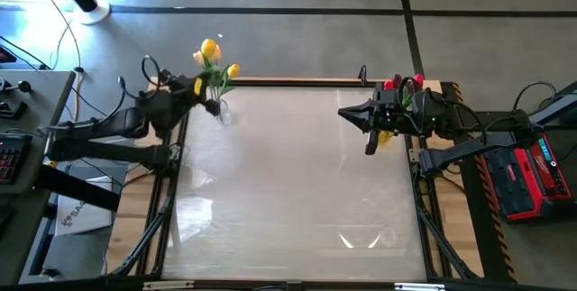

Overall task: Sort flowers into vase by color
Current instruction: Put the yellow tulip into the transparent vase

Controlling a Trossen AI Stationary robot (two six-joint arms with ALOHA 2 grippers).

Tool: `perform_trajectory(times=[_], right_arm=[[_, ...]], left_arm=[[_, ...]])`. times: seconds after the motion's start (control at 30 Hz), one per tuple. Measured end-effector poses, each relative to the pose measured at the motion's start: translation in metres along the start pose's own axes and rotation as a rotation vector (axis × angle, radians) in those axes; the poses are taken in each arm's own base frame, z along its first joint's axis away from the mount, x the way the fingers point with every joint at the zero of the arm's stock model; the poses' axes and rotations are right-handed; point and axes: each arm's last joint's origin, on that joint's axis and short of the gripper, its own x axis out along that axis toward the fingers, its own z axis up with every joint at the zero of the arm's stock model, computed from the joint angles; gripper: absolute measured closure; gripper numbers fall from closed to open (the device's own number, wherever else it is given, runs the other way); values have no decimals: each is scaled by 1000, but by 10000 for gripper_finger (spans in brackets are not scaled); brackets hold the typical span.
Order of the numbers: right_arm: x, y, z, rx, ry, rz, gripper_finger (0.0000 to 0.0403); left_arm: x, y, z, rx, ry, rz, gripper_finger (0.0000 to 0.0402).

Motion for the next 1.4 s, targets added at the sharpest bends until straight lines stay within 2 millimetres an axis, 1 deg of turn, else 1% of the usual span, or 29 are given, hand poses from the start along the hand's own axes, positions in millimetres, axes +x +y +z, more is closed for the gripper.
perform_trajectory(times=[0.1,0.23,0.33,0.43,0.57,0.73,0.87,1.07,1.17,1.4], right_arm=[[0,0,0,0,0,0,402],[0,0,0,0,0,0,402],[0,0,0,0,0,0,402],[0,0,0,0,0,0,402],[0,0,0,0,0,0,402],[0,0,0,0,0,0,402],[0,0,0,0,0,0,402],[0,0,0,0,0,0,402],[0,0,0,0,0,0,402],[0,0,0,0,0,0,402]], left_arm=[[13,6,-2,-32,15,27,401],[32,12,-8,-71,30,8,401],[45,11,-20,-96,42,7,401],[53,12,-29,-90,64,25,401],[55,11,-38,-121,97,19,401],[55,11,-38,-94,99,21,401],[58,12,-43,-97,132,34,401],[61,10,-66,-158,173,34,398],[62,8,-74,-176,179,23,392],[62,8,-75,-150,182,21,390]])
